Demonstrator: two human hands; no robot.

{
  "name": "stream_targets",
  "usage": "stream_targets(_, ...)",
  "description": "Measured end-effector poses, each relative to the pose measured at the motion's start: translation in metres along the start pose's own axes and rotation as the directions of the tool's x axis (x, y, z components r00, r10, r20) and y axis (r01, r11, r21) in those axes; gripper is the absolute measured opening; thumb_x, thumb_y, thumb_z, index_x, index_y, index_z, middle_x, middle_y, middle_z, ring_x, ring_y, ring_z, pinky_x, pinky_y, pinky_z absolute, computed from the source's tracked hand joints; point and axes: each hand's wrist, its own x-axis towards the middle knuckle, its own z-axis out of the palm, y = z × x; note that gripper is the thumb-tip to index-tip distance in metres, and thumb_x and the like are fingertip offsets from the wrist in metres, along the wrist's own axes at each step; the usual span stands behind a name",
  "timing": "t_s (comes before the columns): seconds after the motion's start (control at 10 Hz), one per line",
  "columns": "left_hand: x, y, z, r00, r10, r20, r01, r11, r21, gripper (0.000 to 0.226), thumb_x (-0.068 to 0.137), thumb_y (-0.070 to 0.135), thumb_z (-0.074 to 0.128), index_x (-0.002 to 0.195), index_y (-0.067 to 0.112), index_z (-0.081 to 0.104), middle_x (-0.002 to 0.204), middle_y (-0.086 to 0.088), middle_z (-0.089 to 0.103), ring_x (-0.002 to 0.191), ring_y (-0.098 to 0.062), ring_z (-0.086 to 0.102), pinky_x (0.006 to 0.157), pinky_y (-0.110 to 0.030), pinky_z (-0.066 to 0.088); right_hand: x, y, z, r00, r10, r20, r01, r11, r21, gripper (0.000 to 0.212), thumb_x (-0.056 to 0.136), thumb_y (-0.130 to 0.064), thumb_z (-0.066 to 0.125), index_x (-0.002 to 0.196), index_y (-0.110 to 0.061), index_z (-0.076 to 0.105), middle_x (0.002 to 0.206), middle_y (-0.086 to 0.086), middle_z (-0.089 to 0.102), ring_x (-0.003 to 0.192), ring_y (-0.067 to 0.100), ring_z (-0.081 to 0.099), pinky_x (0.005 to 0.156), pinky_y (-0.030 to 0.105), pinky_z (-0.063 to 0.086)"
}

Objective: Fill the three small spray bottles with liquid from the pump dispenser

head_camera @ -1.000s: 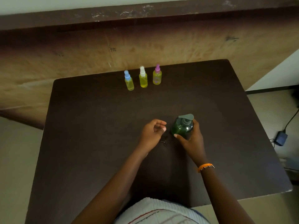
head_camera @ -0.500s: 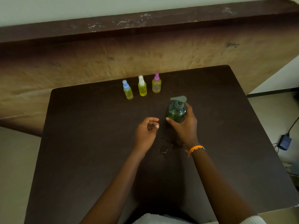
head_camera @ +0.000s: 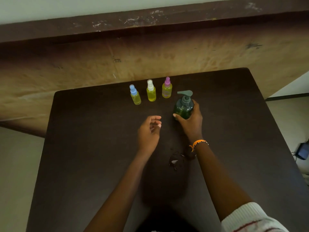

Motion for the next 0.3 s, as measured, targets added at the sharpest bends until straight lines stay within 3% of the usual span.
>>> stream_targets(0.2,0.001,-0.002,0.004,0.999,0.034,0.003,-0.034,0.999,0.02,0.027,0.086,0.002,0.056,0.101,0.024,0.061,0.092,0.009,0.062,0.087,0.002,0.059,0.079,-0.013,0.048,-0.006,0.002,-0.007,0.997,0.064,0.04,-0.063,0.998,-0.021,0.097,0.068,-0.019,0.087,0.147,-0.013,0.031,0.149,0.007,0.043,0.136,0.02,0.041,0.112,0.034,0.037)
stream_targets(0.3,-0.003,0.003,0.005,0.998,0.067,-0.019,-0.067,0.997,0.042,0.028,0.086,0.001,0.055,0.102,0.023,0.06,0.094,0.007,0.062,0.088,0.004,0.058,0.077,-0.008,0.046,-0.032,-0.008,-0.011,0.996,0.036,-0.085,-0.036,0.999,-0.005,0.079,0.079,-0.016,0.078,0.144,-0.007,0.034,0.142,0.008,0.041,0.132,0.018,0.039,0.109,0.029,0.036)
